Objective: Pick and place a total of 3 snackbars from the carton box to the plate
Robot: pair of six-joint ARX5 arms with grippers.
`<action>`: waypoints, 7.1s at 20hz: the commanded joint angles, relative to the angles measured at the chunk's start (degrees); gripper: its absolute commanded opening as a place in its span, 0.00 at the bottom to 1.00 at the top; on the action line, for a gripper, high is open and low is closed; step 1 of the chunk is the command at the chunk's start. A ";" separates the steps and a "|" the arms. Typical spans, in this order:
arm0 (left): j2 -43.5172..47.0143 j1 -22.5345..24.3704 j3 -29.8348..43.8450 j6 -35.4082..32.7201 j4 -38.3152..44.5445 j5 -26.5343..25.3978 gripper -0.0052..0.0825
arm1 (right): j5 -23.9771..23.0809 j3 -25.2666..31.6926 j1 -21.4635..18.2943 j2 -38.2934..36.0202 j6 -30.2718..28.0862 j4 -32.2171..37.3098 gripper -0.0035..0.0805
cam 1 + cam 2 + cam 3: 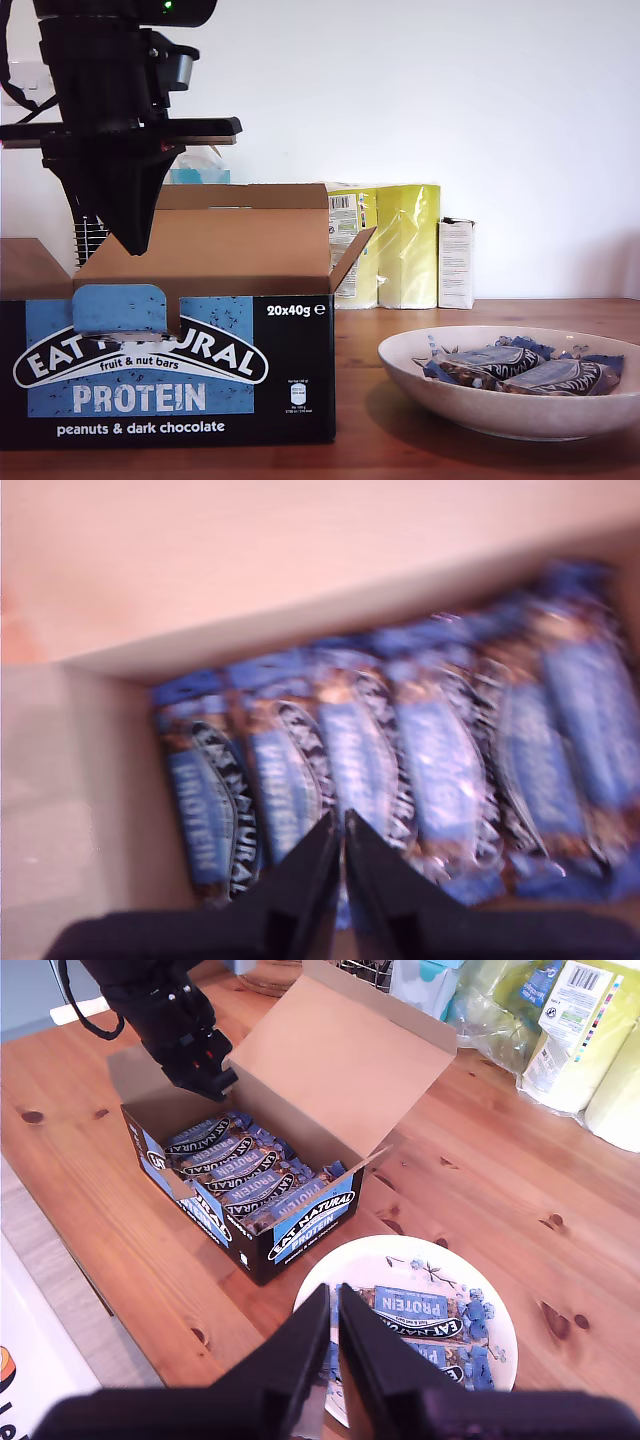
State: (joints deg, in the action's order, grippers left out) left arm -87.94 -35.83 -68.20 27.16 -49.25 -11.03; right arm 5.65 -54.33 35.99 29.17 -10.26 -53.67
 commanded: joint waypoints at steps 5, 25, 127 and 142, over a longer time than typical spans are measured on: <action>-5.35 2.43 0.63 2.84 1.79 1.66 0.30 | 0.24 0.11 -0.11 0.09 0.35 0.39 0.03; -15.26 6.05 0.63 -0.70 5.70 1.14 0.45 | 0.22 0.11 -0.11 0.09 -0.09 0.24 0.03; -29.94 -17.90 -19.02 -108.41 26.43 39.28 0.33 | -0.26 -8.00 -0.11 -10.23 -1.09 -10.12 0.03; -31.32 -15.58 -18.99 -108.00 26.93 40.57 0.51 | -0.26 -8.00 -0.11 -10.23 -1.77 -10.91 0.03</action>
State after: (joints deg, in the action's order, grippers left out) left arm -117.40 -51.20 -88.16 -81.12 -22.50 28.99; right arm 5.43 -62.57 36.01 19.33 -11.90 -64.79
